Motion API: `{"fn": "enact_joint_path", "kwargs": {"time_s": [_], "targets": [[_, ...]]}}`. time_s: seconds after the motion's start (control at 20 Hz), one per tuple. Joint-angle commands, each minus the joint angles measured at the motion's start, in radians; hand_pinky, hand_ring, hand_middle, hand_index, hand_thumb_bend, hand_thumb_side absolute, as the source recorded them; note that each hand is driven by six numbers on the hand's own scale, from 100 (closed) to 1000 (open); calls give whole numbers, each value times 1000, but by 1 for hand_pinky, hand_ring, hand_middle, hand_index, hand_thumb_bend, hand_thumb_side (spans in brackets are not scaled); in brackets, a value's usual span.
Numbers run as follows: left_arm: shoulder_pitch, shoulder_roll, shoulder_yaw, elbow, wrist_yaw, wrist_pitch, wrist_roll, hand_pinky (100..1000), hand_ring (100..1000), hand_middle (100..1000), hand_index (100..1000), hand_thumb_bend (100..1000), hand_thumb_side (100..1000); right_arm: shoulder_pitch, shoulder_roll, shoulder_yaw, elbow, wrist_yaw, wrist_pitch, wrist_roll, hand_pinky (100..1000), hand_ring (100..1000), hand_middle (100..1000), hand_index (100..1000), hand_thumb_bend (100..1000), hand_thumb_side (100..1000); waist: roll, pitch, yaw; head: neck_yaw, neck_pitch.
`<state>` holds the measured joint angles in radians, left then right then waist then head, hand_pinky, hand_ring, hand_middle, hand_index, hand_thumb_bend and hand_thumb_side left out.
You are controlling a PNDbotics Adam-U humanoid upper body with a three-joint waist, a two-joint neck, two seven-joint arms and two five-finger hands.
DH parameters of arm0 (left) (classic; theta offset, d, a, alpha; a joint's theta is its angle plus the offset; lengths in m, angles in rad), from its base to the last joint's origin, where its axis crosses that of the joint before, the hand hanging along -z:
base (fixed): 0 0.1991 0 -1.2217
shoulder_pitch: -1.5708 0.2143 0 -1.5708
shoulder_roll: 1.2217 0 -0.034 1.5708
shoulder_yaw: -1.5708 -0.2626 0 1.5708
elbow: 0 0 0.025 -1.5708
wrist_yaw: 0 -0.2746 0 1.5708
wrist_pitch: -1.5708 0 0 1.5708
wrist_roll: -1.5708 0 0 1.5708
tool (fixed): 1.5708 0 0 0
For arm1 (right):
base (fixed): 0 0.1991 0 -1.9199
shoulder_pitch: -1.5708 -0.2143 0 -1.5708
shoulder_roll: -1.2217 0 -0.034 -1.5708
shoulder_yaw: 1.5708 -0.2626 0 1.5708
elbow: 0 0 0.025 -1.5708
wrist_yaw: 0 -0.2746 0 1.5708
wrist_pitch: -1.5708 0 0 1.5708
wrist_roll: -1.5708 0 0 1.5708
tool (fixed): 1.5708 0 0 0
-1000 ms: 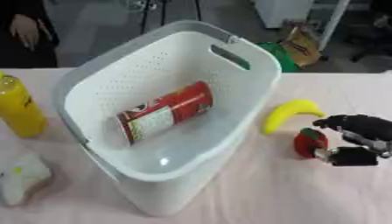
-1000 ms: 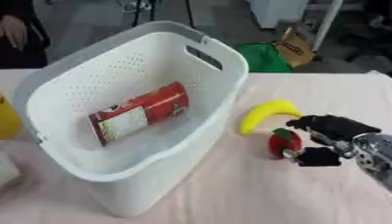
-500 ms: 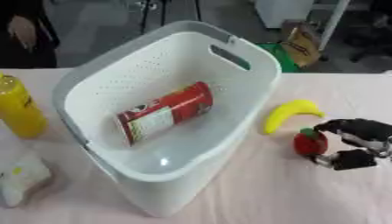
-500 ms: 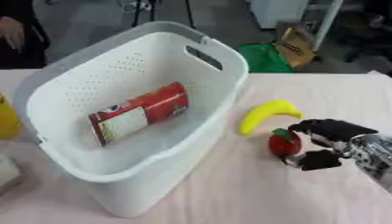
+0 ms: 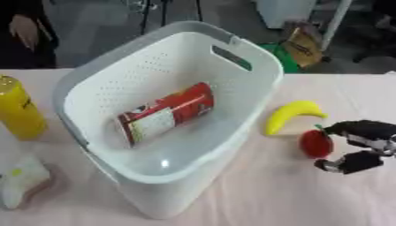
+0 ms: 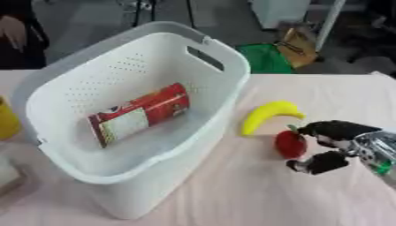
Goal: Pick up objects on the table and place them in the box.
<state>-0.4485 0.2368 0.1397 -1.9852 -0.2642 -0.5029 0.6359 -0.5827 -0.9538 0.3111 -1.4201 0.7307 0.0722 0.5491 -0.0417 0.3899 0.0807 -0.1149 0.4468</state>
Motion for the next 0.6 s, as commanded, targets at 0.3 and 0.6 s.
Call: {"fn": "enact_joint_path", "kwargs": {"time_s": [0.3, 0.6], "targets": [[-10, 7, 0, -15, 1, -9, 8, 675, 579, 603, 741, 100, 1000, -23, -22, -22, 22, 21, 24, -79, 860, 901, 727, 915, 374, 806, 1, -15, -1, -2, -8], [-12, 6, -1, -15, 1, -9, 9, 675, 579, 604, 741, 100, 1000, -25, -17, -15, 27, 27, 56, -148, 859, 893, 682, 880, 384, 780, 0, -16, 2, -2, -7]]}}
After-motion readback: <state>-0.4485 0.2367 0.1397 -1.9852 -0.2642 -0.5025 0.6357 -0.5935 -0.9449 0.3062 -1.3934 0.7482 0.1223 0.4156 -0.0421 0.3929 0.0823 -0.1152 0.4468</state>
